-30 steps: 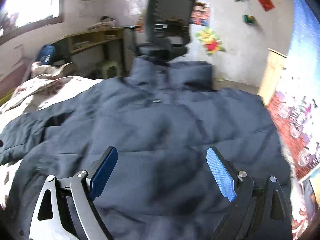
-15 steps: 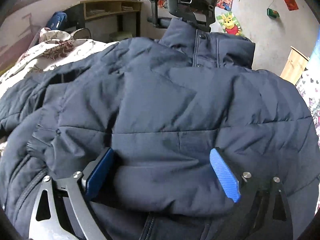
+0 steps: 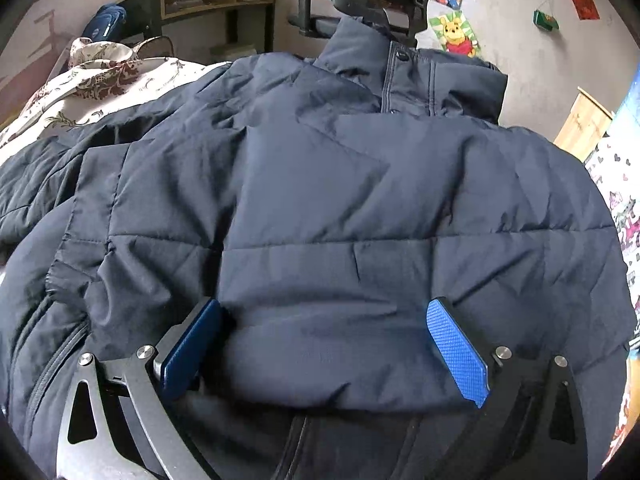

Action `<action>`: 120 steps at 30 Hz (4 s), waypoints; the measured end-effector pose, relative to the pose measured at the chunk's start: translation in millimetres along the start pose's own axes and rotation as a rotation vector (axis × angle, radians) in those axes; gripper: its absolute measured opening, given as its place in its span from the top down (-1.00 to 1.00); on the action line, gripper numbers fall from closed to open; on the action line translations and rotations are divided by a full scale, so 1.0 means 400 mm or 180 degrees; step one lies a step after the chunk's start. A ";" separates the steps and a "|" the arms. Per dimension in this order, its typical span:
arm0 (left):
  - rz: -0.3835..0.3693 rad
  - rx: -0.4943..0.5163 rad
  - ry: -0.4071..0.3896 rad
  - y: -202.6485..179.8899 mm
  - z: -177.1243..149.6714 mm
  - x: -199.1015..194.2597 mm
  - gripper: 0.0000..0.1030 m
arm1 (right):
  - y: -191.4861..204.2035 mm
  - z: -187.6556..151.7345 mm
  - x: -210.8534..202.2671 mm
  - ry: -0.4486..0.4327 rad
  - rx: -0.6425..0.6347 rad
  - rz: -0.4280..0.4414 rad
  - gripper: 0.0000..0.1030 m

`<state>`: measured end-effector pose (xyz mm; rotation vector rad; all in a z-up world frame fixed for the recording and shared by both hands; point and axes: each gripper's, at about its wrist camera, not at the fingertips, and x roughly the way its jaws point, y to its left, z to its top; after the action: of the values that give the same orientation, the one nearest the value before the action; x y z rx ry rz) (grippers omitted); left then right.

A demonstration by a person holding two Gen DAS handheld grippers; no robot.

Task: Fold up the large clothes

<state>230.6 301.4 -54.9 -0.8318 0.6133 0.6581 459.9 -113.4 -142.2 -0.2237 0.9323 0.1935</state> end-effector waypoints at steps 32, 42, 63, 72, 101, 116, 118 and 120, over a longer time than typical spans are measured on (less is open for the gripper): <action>-0.1669 0.3790 0.0514 -0.611 -0.552 -0.200 0.84 | -0.378 -0.157 -0.172 -0.0251 0.1000 -0.0058 -0.96; -0.1588 0.3954 0.0950 -0.546 -0.640 -0.150 0.59 | -0.376 -0.141 -0.179 -0.0477 0.1581 0.1562 -0.96; -0.1587 0.3181 0.1037 -0.419 -0.529 -0.202 -0.60 | -0.157 -0.245 -0.020 0.0530 0.1805 0.2096 -0.95; -0.1305 0.2675 0.0736 -0.383 -0.403 -0.181 -0.74 | -0.164 -0.223 -0.081 0.0523 0.1833 0.1971 0.86; -0.1013 0.2785 0.0292 -0.653 -0.329 -0.005 -0.75 | -0.494 0.001 -0.243 -0.0702 0.1160 -0.0220 -0.14; -0.0651 0.3109 0.0566 -0.714 -0.475 0.171 -1.00 | -0.290 0.008 -0.040 -0.0204 0.0213 0.0293 -0.22; -0.0649 0.3102 0.0591 -0.711 -0.476 0.186 -1.00 | -0.291 0.002 -0.029 -0.0224 0.0213 0.0293 -0.31; -0.0651 0.3144 0.0556 -0.706 -0.487 0.191 -1.00 | -0.288 -0.009 -0.019 -0.0289 0.0188 0.0285 -0.35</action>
<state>441.1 21.4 -82.2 -0.0159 0.8827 0.0424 482.6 -225.3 -125.9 -0.1177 0.8571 0.2564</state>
